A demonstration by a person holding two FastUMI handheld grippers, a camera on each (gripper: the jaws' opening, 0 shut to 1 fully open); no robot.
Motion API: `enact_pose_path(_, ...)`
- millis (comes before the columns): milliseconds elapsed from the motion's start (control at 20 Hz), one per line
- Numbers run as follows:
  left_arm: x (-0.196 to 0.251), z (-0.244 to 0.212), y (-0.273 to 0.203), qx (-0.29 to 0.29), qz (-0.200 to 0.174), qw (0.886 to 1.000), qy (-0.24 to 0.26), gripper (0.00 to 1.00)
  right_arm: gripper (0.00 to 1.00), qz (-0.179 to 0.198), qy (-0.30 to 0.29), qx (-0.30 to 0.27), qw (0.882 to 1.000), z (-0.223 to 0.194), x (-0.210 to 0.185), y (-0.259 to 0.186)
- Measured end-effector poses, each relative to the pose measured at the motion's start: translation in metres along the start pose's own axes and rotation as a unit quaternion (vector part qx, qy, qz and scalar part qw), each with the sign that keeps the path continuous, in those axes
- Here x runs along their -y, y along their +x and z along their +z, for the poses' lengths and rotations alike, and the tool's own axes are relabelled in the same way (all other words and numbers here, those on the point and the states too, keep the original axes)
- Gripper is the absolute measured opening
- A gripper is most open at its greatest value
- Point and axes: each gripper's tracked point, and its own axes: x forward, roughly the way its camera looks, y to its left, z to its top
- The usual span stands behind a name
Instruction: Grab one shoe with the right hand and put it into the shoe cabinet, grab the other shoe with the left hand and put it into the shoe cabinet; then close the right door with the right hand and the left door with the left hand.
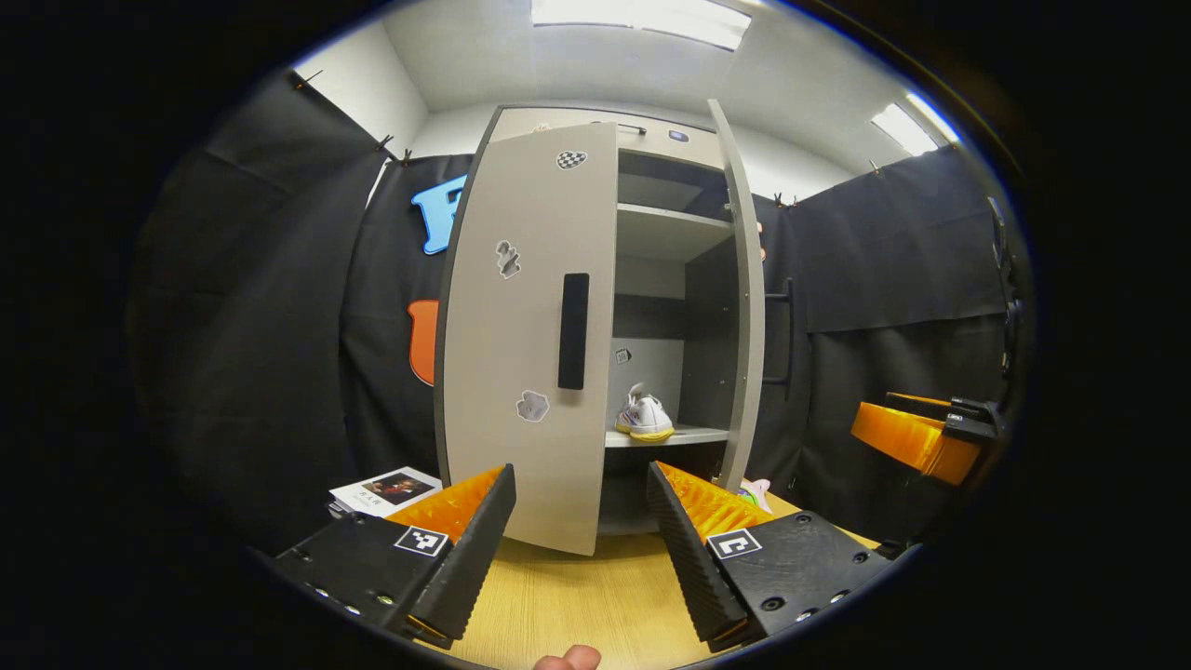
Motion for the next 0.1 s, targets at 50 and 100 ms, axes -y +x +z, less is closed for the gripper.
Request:
enact_pose_path(50,0.0008,0.0000,-0.0003,-0.001,0.000,1.000,0.000,0.86,0.97,0.000,0.001,0.000,1.000,0.0004,0.0005,-0.0003)
enact_pose_path(100,0.0006,-0.0005,-0.0007,-0.002,0.001,1.000,0.000,0.86,0.93,-0.001,0.000,0.000,1.000,-0.0001,0.0007,-0.0004)
